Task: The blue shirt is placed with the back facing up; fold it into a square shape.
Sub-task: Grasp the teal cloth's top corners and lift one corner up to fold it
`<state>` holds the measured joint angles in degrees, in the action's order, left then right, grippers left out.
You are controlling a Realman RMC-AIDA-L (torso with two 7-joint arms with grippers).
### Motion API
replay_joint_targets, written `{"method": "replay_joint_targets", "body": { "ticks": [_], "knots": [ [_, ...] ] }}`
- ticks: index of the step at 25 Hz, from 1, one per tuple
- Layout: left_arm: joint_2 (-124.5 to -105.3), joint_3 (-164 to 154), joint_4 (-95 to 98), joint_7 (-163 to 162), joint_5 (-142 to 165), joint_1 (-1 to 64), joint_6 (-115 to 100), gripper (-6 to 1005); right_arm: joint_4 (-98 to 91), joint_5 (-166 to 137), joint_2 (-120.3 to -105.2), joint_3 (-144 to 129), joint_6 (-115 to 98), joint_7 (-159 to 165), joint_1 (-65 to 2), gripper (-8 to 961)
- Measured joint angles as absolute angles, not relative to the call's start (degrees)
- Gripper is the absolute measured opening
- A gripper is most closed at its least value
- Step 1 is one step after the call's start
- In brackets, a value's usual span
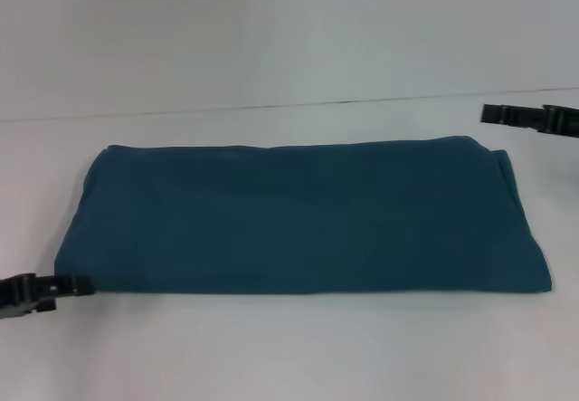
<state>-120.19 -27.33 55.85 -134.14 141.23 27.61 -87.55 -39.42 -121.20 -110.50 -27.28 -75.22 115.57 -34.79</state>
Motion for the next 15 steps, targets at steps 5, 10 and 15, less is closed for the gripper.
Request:
{"method": "replay_joint_targets", "body": {
  "ticks": [5,10,15],
  "knots": [
    [-119.92,-27.3,51.0,-135.0,140.4,29.4,-84.8,823,-39.6,-121.2,-111.15,-28.7,-74.9,115.5,-35.4,775],
    [-119.28,-27.3,47.8,-136.4,140.3,31.0,-82.6,824,-39.8,-121.1,-111.22,-28.8,-74.9,115.3,-35.4,775],
    [-119.05,-27.6,47.2,-137.6,140.9,31.3,-81.8,824,-39.9,-120.9,-111.10,-28.8,-74.9,115.2,-35.0,775]
  ]
}}
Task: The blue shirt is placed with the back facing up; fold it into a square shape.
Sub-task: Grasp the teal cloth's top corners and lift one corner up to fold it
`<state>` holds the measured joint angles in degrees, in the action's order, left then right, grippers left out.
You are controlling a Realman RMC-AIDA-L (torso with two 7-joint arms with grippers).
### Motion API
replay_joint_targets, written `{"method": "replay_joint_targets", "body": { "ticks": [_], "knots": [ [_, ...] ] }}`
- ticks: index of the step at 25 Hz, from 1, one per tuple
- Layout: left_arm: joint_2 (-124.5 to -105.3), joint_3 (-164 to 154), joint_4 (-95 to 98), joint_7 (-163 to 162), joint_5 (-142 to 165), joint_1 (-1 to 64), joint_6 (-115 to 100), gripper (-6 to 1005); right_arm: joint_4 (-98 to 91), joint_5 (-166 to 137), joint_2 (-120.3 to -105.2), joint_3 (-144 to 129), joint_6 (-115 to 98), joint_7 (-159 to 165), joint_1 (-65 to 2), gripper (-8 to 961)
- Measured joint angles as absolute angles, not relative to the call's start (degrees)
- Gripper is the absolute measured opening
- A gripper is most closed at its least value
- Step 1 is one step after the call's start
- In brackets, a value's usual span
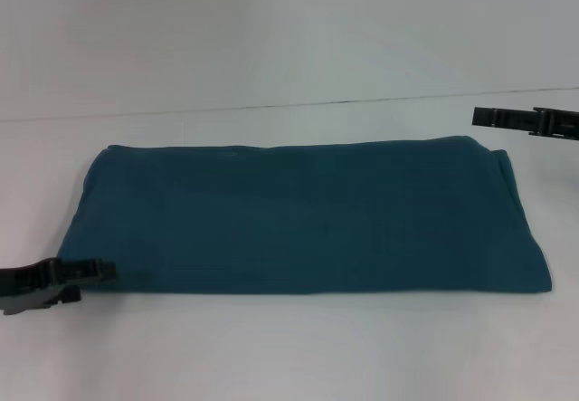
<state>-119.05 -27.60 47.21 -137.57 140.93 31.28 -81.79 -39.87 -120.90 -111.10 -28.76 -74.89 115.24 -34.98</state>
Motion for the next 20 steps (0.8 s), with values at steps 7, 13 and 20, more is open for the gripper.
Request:
{"method": "replay_joint_targets", "body": {
  "ticks": [7,13,20],
  "knots": [
    [-119.00,-27.5,47.0,-138.4,142.5,30.9,-81.2,824,-39.9,-120.8,-110.89,-28.7,-74.9,115.4,-34.9,776],
    [-118.84,-27.9,44.9,-138.6,143.7,31.8,-78.9,823,-39.9,-120.8,-110.90,-28.8,-74.9,115.5,-35.4,776],
    [-118.51,-28.0,44.3,-138.8,144.0,32.7,-77.1,823,-40.0,-120.8,-110.96,-28.8,-75.1,115.6,-35.5,776]
  ]
}}
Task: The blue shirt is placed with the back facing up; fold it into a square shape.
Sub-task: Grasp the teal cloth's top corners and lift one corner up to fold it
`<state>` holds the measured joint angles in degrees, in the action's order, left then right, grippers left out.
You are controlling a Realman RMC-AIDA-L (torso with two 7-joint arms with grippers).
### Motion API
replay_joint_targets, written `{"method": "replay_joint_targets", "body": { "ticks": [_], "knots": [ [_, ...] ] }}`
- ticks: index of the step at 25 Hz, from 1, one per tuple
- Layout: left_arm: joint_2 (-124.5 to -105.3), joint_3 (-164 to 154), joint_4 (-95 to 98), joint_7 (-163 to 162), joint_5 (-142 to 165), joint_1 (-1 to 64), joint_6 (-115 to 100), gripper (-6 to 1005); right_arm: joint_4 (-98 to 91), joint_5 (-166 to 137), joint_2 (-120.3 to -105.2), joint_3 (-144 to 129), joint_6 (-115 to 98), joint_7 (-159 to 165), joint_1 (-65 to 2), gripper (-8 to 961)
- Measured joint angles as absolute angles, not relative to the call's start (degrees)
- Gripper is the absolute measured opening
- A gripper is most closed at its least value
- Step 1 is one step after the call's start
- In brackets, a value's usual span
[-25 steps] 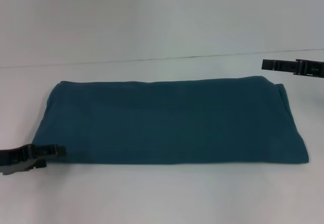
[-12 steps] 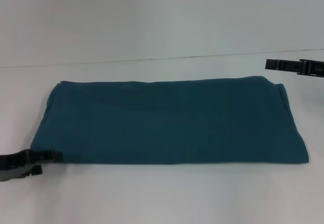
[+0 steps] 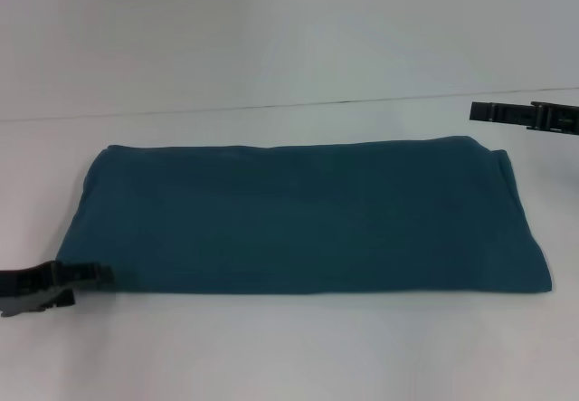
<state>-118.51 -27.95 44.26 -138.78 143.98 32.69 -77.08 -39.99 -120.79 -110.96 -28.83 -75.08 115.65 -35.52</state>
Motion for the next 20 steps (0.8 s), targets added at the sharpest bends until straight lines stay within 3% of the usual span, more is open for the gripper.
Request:
{"method": "replay_joint_targets", "body": {
  "ticks": [20],
  "knots": [
    [-118.00,-28.0,43.0,-138.7,143.8,34.8,-73.8,816,-39.7,-120.8,-111.13,-28.8,-75.1,115.6,-35.1,772]
  ]
}}
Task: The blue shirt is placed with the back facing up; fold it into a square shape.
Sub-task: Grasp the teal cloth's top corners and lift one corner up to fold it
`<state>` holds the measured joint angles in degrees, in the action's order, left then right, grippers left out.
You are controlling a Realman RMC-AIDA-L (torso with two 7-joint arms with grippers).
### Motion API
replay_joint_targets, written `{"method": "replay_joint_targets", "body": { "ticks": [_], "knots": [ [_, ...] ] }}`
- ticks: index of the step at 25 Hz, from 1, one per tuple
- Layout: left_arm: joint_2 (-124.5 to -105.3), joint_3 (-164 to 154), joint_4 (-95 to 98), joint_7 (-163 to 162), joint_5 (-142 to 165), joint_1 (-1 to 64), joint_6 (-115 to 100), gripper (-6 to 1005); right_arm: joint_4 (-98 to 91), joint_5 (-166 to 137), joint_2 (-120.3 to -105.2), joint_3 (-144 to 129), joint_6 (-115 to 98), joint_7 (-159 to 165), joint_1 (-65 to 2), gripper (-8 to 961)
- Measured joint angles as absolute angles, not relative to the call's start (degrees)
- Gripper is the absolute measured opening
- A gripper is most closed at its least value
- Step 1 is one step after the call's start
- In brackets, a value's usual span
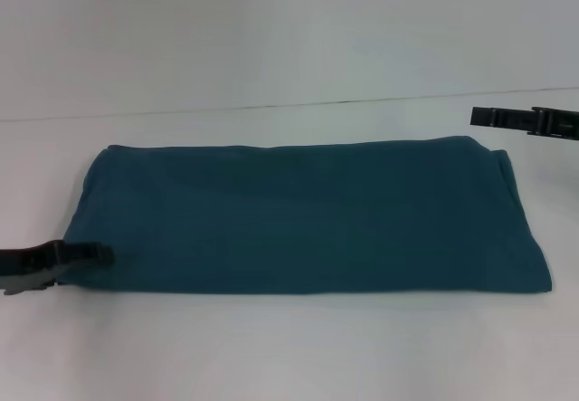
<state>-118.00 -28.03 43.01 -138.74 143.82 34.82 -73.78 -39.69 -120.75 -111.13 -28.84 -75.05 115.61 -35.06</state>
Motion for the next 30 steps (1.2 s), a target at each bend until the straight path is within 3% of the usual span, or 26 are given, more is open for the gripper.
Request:
{"method": "replay_joint_targets", "body": {
  "ticks": [13,18,30],
  "knots": [
    [-117.99,-29.8,42.8,-138.7,143.9,35.7,-73.6,811,-39.5,-120.9,-111.25,-28.8,-74.9,115.3,-35.1,761],
    [-118.07,-29.9,42.8,-137.1,143.1,35.8,-73.5,708,-39.5,-120.9,-111.25,-28.8,-74.9,115.2,-35.2,756],
    [-117.99,-30.1,43.2,-136.6,143.6,35.9,-73.7,206,-39.5,-120.9,-111.42,-28.8,-74.8,115.0,-35.0,744]
  ]
}}
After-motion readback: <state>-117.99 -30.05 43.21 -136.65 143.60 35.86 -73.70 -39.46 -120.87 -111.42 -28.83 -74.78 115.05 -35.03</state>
